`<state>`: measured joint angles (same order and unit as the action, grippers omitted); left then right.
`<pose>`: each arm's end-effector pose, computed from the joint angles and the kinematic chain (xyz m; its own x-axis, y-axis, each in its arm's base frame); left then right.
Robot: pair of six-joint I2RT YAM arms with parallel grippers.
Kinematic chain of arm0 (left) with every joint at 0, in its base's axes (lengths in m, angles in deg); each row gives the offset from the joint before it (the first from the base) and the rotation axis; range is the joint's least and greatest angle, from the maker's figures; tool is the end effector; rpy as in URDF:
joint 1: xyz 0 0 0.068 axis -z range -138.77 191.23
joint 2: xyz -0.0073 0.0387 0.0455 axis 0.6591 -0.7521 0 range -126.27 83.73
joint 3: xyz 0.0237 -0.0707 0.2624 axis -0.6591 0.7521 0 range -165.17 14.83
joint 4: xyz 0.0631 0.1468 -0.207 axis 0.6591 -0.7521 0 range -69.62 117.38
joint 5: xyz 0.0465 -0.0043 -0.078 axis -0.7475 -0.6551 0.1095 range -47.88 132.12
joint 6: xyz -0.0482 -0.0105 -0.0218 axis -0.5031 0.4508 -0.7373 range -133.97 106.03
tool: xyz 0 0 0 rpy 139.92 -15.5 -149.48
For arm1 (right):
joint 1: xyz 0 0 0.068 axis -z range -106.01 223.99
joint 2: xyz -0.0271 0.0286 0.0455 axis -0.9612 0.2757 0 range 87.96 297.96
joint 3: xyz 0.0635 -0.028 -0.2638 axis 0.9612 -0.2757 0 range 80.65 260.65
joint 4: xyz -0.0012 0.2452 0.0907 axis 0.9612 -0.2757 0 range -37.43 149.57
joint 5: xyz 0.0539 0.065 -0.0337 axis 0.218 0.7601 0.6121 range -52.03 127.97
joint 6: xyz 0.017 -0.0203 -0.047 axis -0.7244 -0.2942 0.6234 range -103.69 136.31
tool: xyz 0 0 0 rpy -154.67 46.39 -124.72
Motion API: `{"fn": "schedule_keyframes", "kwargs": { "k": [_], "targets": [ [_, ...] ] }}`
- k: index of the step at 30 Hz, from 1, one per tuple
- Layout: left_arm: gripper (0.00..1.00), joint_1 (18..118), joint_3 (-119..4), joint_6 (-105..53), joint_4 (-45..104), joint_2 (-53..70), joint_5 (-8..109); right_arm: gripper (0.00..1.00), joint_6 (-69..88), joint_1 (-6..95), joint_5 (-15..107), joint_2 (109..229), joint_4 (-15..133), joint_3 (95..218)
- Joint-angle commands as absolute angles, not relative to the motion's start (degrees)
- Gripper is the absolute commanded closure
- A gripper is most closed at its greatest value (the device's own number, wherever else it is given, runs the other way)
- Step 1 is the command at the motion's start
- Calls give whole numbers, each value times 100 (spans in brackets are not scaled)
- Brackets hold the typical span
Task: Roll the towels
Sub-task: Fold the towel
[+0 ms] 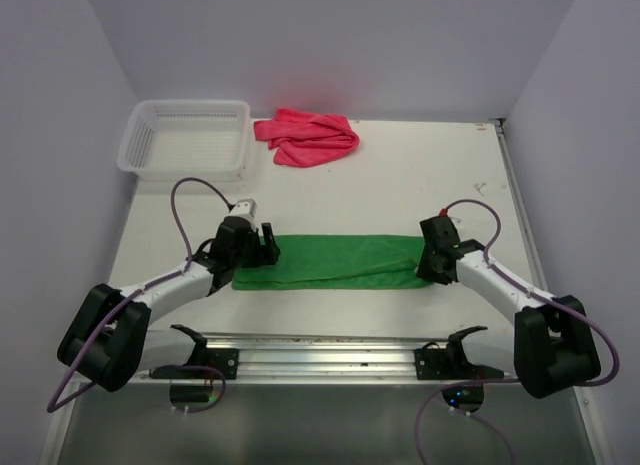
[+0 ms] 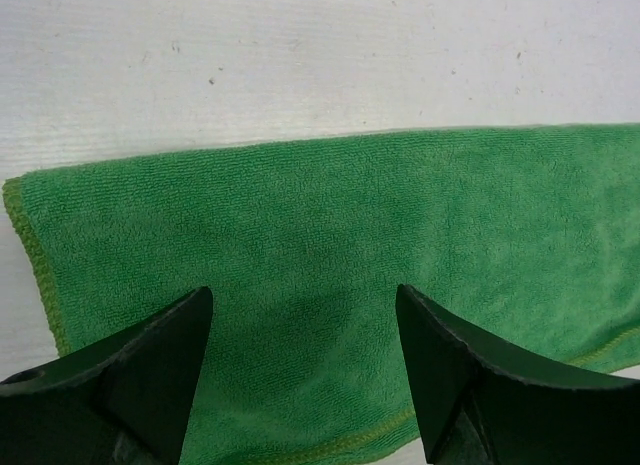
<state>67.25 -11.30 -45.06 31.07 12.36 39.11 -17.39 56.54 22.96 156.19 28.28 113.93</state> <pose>0.2101 -0.1004 0.1592 -0.7185 -0.2231 -0.6588 0.0371 0.9335 -0.3566 0.1945 0.0515 0.1683 -0.8319 0.3001 -0.4667 0.3261 0.9450 0.0263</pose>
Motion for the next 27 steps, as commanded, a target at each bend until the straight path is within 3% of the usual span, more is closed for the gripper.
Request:
{"fn": "schedule_keyframes", "kwargs": {
  "k": [1, 10, 12, 17, 27],
  "targets": [
    [22, 6742, -1154, -4614, 3424, 1210, 3632, 67, -1736, 5782, 2399, 15861, 3372, 11361],
    [22, 6698, -1242, -4596, 3301, 973, 3351, 98, -1595, 5914, 2557, 15854, 3207, 11484],
    [22, 6672, -1268, -4587, 3275, 929, 3316, 94, -1490, 5914, 2575, 15713, 3066, 11536],
    [22, 6628, -1374, -4552, 3240, 815, 3245, 100, -1384, 5914, 2505, 15651, 2521, 11826],
    [22, 6435, -1760, -4605, 2853, 507, 3035, 100, -1428, 5905, 2514, 16152, 1993, 12161]
  ]
}}
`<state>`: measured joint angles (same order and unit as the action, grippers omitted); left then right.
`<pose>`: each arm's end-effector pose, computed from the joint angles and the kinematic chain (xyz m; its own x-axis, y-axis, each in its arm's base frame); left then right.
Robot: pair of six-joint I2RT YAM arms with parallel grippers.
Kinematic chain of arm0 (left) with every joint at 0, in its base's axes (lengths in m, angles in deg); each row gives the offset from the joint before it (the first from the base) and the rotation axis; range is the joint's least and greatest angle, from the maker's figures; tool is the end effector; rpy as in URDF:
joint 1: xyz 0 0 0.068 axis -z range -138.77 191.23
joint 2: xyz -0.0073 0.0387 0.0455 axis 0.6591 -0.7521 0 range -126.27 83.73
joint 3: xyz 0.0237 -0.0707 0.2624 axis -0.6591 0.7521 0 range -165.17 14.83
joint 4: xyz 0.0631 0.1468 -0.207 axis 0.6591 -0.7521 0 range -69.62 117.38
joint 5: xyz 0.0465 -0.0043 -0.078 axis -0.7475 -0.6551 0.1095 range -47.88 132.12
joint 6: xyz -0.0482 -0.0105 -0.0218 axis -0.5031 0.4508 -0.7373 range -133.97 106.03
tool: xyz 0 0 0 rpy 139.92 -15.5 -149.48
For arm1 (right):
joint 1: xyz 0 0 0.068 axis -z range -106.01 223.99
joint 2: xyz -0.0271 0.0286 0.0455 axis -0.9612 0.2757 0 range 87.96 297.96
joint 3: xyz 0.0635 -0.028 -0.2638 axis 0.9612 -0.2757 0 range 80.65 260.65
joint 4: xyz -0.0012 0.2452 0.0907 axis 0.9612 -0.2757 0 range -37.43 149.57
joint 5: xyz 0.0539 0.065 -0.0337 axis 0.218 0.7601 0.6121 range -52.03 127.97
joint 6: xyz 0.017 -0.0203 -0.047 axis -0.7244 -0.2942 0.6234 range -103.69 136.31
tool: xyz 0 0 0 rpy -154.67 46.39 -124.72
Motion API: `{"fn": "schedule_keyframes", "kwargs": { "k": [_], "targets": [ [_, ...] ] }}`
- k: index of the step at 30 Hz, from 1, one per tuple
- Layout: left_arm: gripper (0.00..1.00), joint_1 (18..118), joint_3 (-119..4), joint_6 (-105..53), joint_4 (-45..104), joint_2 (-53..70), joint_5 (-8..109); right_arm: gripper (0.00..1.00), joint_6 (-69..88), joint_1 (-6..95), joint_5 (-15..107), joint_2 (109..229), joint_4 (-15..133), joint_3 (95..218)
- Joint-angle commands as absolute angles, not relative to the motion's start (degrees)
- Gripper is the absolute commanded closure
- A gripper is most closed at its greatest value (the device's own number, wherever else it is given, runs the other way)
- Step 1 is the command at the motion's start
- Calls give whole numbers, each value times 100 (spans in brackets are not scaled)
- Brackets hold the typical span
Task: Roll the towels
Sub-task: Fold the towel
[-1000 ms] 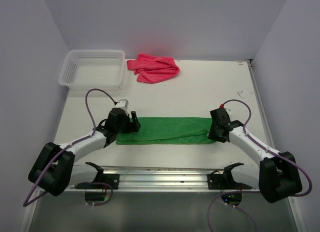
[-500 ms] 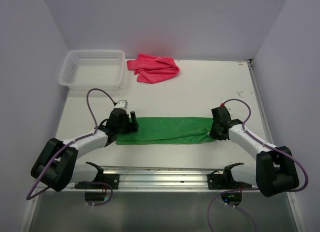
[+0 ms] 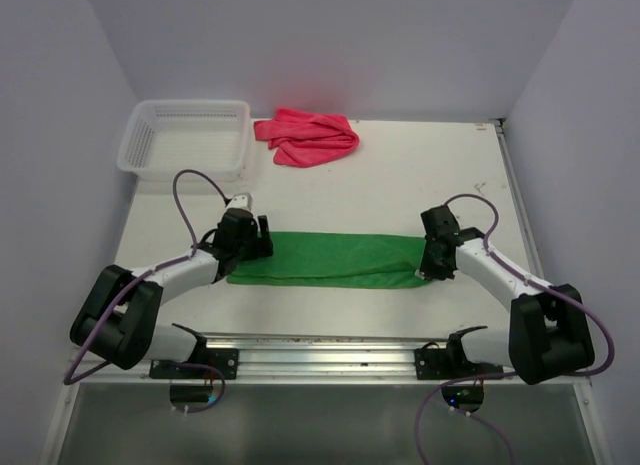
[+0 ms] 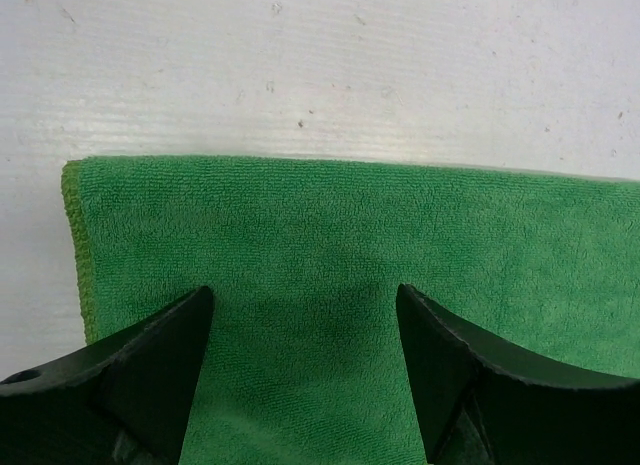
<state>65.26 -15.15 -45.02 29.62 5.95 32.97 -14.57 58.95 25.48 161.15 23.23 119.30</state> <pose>0.2303 -0.0964 0.1523 -0.7137 -0.2393 -0.6583 -0.0790 0.9613 -0.2638 0.2098 0.0485 0.1739 -0.8781 0.2827 -0.3860 0.3094 0.9509 -0.0072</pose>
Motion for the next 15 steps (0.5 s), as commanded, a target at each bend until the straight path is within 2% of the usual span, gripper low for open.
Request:
{"fn": "schedule_keyframes", "kwargs": {
  "k": [1, 6, 8, 12, 15],
  "targets": [
    [22, 6417, -1795, -4622, 2835, 481, 3017, 100, -1454, 5905, 2522, 16152, 1906, 12169],
    [22, 6329, -1813, -4684, 2800, 437, 3034, 100, -1376, 5914, 2811, 16310, 1852, 12187],
    [22, 6285, -1813, -4684, 2800, 428, 3069, 95, -1297, 5914, 3005, 16485, 1887, 12248],
    [22, 6250, -1813, -4693, 2747, 480, 2938, 93, -1164, 5905, 3331, 16732, 1879, 12293],
    [22, 6154, -1761, -4684, 2563, 603, 2902, 94, -1156, 5905, 3235, 16741, 1791, 12345]
  ]
}}
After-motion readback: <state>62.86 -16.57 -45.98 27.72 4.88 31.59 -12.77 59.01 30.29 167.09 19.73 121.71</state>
